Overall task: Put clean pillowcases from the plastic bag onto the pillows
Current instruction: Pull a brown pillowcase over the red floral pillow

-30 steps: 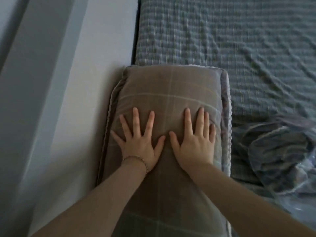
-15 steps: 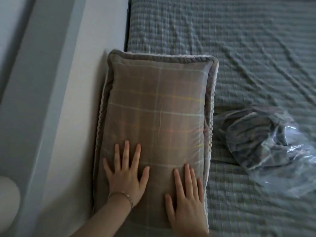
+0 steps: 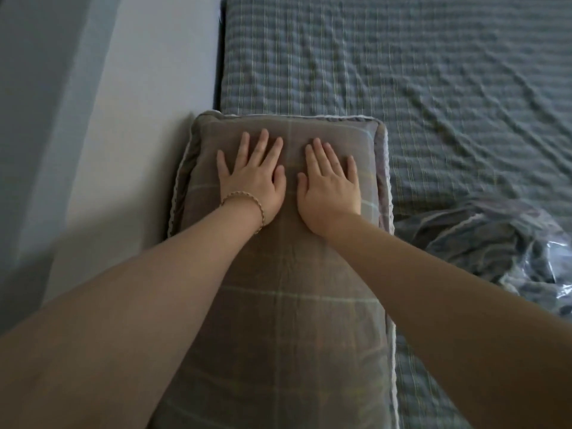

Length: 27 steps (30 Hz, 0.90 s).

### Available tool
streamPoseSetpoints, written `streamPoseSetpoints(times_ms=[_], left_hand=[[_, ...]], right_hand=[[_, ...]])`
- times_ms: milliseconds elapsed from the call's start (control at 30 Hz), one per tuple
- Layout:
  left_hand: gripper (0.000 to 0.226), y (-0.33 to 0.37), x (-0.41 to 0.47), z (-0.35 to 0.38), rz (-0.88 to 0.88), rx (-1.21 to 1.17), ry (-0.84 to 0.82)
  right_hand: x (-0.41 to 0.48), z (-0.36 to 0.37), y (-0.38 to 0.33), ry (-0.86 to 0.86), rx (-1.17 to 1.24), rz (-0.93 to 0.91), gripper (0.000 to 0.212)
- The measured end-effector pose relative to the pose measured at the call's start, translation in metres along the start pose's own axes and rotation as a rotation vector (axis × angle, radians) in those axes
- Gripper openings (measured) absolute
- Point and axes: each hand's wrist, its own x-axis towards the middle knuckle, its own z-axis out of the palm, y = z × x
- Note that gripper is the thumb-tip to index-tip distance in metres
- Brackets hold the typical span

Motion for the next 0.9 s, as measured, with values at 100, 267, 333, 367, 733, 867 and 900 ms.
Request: streamPoseSetpoints(times_ms=[100,267,333,367,733,867,900], left_hand=[[0.05,0.005,0.036,-0.006,-0.039,0.013,-0.089],[0.053,0.01,0.042,0.003,-0.069,0.054,-0.181],[0.055,0.005,0.012,0.014,-0.051,0.086,-0.147],[0.056,0.002,-0.005,0.017,-0.046,0.094,-0.146],[0.057,-0.028,-0.23,0.058,0.108,0.018,-0.239],[0.061,-0.034,-0.287,0.068,-0.075,0.014,-0.265],[0.063,-0.03,-0.293,0.067,-0.138,-0.008,-0.308]], right_hand=[[0.039,0.006,0.004,-0.086,-0.136,0.071,0.054],[0.027,0.018,0.004,-0.082,-0.051,0.147,0.053],[-0.017,0.031,0.007,-0.022,0.027,0.107,0.053],[-0.038,0.036,0.01,-0.018,0.038,0.109,0.053],[-0.198,0.049,-0.018,-0.019,0.136,-0.044,0.055],[-0.279,0.077,0.016,-0.252,0.284,0.274,0.071],[-0.29,0.082,0.029,-0.328,0.279,0.371,0.077]])
